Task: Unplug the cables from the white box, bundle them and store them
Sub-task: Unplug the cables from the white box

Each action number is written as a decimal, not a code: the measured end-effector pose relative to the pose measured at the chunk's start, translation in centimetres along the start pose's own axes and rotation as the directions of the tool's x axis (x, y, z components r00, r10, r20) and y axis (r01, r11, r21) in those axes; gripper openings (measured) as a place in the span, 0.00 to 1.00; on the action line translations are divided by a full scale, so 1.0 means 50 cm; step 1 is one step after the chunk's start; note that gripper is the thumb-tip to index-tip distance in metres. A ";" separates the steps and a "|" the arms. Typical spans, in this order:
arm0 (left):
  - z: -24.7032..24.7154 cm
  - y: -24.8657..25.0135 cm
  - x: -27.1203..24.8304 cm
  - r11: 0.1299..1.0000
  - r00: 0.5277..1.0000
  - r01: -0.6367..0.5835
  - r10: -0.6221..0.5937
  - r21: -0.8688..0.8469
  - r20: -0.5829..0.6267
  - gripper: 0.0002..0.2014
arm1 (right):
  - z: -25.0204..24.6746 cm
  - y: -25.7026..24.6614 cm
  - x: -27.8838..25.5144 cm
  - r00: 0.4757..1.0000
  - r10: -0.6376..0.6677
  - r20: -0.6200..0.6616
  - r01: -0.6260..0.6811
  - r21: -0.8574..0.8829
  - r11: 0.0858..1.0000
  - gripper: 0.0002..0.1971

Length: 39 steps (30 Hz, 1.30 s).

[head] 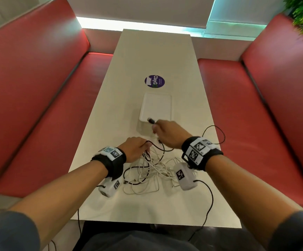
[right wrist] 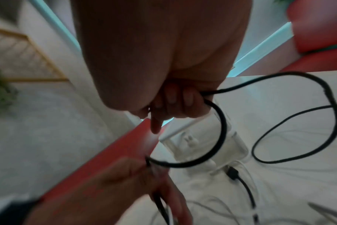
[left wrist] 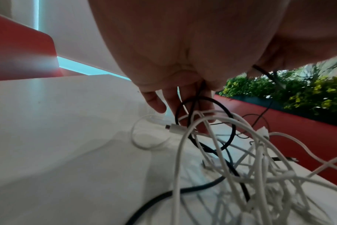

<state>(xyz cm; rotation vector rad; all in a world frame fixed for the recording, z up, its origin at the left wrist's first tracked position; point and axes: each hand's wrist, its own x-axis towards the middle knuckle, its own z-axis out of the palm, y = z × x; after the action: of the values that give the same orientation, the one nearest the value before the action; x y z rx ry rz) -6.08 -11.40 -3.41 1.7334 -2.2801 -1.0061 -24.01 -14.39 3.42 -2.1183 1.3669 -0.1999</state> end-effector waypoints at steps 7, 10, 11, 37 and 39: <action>-0.011 0.012 0.005 0.994 0.999 -0.042 0.042 0.103 0.000 0.20 | 0.018 0.008 0.000 0.968 -0.015 0.252 0.089 -0.287 0.954 0.18; 0.001 -0.003 0.010 0.992 0.999 -0.030 0.025 0.124 0.042 0.18 | -0.009 -0.002 -0.003 0.975 -0.049 0.217 0.070 -0.091 0.993 0.15; 0.006 -0.012 0.012 0.993 0.999 -0.010 0.004 0.117 0.053 0.18 | -0.027 -0.007 -0.004 0.987 -0.039 0.155 0.029 0.061 0.998 0.15; 0.006 0.049 -0.001 0.885 0.983 -0.037 -0.052 -0.464 -0.177 0.31 | 0.009 0.005 0.003 0.999 0.029 -0.044 -0.021 0.176 0.984 0.11; 0.006 0.034 0.002 0.856 0.984 -0.028 -0.067 -0.516 -0.166 0.25 | -0.002 0.010 0.002 0.995 0.068 -0.074 -0.047 0.252 0.967 0.11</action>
<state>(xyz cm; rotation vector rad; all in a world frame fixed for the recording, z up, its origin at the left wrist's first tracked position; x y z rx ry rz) -7.66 -11.15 -2.72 1.5380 -1.6736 -1.2634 -24.41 -14.65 3.19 -1.8770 1.3705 -0.4178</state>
